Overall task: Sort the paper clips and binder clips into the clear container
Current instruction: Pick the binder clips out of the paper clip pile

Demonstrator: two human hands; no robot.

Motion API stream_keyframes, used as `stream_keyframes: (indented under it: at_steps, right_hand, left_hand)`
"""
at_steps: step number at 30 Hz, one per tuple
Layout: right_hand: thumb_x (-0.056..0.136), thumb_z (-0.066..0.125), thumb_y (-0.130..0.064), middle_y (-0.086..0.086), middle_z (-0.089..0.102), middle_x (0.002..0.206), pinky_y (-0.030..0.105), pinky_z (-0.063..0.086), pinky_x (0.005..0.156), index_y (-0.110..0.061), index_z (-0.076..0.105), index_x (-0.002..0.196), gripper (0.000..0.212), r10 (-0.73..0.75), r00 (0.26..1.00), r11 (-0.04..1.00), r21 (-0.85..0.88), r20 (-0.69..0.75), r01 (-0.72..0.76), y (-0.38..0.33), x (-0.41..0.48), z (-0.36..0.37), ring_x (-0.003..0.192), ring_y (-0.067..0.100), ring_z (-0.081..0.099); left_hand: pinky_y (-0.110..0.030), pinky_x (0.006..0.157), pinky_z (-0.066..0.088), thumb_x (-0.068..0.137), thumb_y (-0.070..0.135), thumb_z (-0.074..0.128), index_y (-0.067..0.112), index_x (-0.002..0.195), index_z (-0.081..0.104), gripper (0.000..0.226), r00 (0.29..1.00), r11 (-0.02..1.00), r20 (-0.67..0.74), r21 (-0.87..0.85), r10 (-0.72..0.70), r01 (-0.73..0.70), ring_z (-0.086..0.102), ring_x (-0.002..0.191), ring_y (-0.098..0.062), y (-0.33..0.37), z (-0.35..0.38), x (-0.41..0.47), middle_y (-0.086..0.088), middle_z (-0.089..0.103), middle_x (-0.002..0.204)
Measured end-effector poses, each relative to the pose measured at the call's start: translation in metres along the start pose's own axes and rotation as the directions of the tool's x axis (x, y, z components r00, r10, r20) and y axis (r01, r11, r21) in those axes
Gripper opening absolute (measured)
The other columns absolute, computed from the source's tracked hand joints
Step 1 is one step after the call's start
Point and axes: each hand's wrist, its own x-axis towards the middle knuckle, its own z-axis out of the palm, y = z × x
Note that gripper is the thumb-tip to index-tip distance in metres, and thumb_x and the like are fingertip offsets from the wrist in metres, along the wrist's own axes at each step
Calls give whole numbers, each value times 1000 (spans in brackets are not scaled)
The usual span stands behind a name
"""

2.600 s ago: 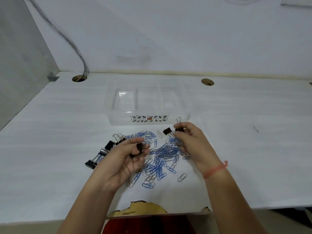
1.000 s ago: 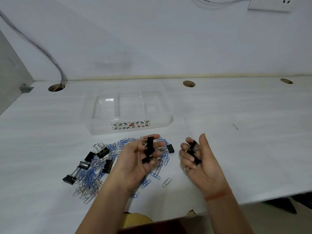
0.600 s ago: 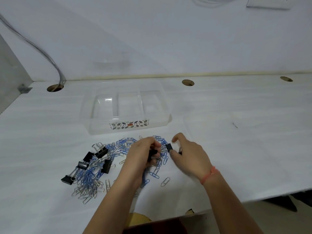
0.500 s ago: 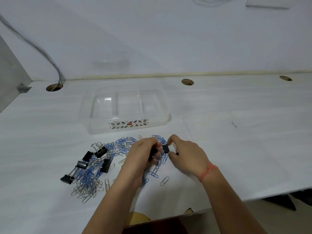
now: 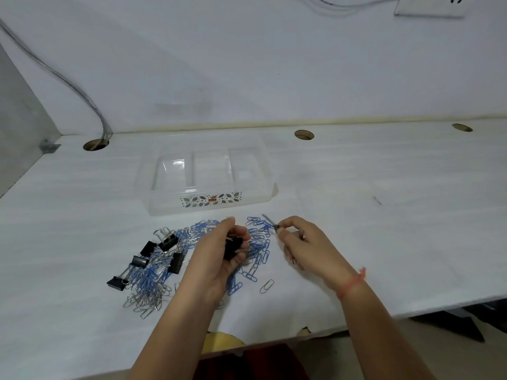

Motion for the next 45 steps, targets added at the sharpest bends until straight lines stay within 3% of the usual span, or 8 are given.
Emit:
stream_keyframes:
  at_steps: [5, 11, 17, 23, 31, 37, 40, 45]
  right_hand:
    - [93, 41, -22, 5, 48, 53, 23, 12, 43, -9, 67, 75, 34, 191, 978, 716, 670, 79, -194, 9, -27, -1, 35, 12, 28]
    - [85, 51, -35, 2, 54, 64, 29, 15, 49, -19, 63, 70, 25, 276, 947, 675, 735, -165, -69, 15, -46, 4, 45, 15, 34]
    - [93, 51, -39, -1, 42, 56, 31, 34, 53, -20, 49, 58, 40, 222, 764, 834, 524, -606, 173, 19, -45, 19, 54, 16, 36]
    - [94, 50, -30, 0, 61, 84, 33, 48, 74, -27, 58, 73, 22, 48, 704, 966, 212, -709, 148, 34, -34, 28, 82, 17, 58]
    - [96, 44, -24, -4, 68, 99, 23, 47, 84, -20, 67, 89, 24, 77, 719, 951, 268, -691, 156, 34, -36, 27, 97, 5, 62]
    - [89, 58, -21, -7, 61, 112, 11, 40, 81, -21, 62, 112, 24, -225, 791, 966, -233, -569, 107, 42, -35, 34, 106, 11, 53]
    - [83, 61, -34, -5, 59, 117, 25, 44, 90, -22, 60, 117, 36, -294, 804, 925, -366, -518, 102, 45, -33, 37, 109, 14, 49]
    - [79, 60, -29, -3, 64, 105, 34, 48, 81, -23, 68, 93, 18, -390, 809, 800, -597, -440, 62, 47, -33, 41, 100, 21, 56]
  left_hand:
    - [-16, 45, 48, 90, 14, 52, 6, 72, 60, 21, 999, 990, 38, -137, -34, 39, 53, 50, -11, -10, 10, -14, -7, 59, 63]
    - [-27, 77, 51, 91, 15, 51, 4, 79, 61, 20, 996, 970, 89, -240, -26, 47, 58, 74, -19, -41, 51, -33, -9, 62, 75]
    - [-31, 98, 42, 99, 43, 26, 11, 102, 65, 50, 992, 994, 125, -111, 18, -4, 59, 108, -16, -68, 75, -36, -5, 67, 103]
    - [-28, 108, 33, 95, 56, 24, 22, 131, 54, 59, 974, 999, 226, 25, -30, 25, 47, 127, -10, -68, 73, -37, 2, 54, 138]
    - [1, 40, 39, 95, 55, 20, 19, 139, 43, 61, 965, 974, 263, 219, 3, -63, 55, 47, 21, -47, 67, -40, 19, 54, 88]
    - [-23, 101, 30, 96, 51, 28, 26, 131, 51, 49, 979, 943, 196, 311, 56, -116, 48, 119, 0, -44, 45, -32, 13, 55, 130]
    - [-29, 95, 45, 95, 22, 42, 23, 110, 65, 28, 922, 730, 118, 578, 369, -366, 59, 107, -9, -52, 27, -28, 7, 66, 114]
    - [-36, 110, 31, 82, 5, 48, 11, 111, 68, 36, 704, 12, 444, 842, 554, -540, 53, 124, -27, -76, 0, -14, -6, 66, 123]
